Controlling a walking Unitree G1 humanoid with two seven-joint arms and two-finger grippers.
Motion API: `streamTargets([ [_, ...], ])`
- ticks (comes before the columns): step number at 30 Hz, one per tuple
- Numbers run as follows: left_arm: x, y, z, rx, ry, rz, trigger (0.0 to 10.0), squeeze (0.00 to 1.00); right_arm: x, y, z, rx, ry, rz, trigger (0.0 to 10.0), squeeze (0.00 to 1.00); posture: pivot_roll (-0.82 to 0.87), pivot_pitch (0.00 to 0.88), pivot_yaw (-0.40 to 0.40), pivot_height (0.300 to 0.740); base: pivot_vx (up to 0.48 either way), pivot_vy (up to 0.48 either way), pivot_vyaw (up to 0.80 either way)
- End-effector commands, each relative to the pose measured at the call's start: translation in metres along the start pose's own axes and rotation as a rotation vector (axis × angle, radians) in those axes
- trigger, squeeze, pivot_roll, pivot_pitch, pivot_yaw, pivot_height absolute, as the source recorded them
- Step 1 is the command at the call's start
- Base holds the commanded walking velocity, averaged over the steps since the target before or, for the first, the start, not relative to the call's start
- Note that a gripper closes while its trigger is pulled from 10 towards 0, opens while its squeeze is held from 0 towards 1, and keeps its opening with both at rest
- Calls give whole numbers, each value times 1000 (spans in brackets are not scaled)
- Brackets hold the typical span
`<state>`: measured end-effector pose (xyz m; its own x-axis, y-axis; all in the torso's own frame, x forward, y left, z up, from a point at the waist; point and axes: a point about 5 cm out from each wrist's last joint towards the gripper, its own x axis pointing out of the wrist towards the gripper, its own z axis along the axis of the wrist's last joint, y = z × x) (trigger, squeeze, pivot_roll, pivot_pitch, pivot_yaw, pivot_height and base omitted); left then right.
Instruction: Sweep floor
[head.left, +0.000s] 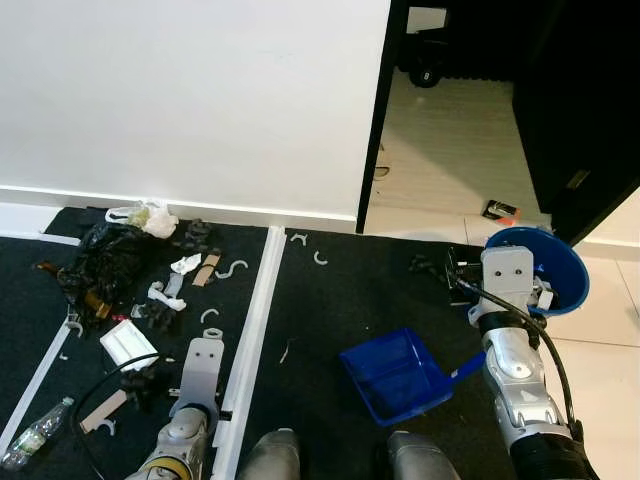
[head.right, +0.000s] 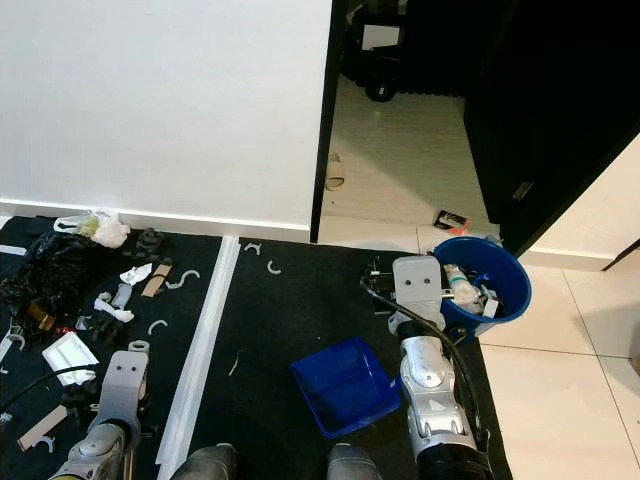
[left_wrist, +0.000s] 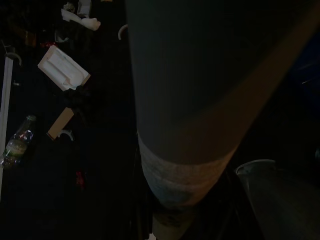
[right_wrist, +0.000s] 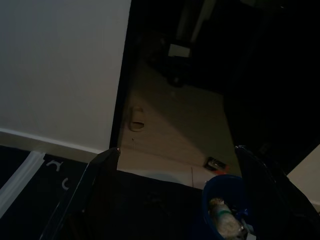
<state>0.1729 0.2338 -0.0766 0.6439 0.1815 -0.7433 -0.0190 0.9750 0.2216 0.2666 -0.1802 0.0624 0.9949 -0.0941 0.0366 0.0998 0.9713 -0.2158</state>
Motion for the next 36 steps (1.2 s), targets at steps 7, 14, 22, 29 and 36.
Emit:
streamTargets([
  [7,0,-6,-2,3,18,-18,10000,0,1,-19,12,55,-39,-197,10000,0,51,53,-31,740,0,0,0],
  [14,0,-7,-2,6,18,-18,10000,0,-8,-23,23,74,-81,-237,10000,0,53,58,-33,740,0,0,0],
  [22,0,-7,-1,10,18,-16,10000,0,-40,-40,-4,36,44,-318,10000,0,52,62,-31,740,0,0,0],
  [29,1,-7,0,9,17,-15,10000,0,-52,-49,-13,10,81,-317,10000,0,54,63,-30,740,0,0,0],
  [36,0,-7,-1,7,18,-12,10000,0,-58,-45,-17,15,117,-272,10000,0,61,62,-36,740,0,0,0],
])
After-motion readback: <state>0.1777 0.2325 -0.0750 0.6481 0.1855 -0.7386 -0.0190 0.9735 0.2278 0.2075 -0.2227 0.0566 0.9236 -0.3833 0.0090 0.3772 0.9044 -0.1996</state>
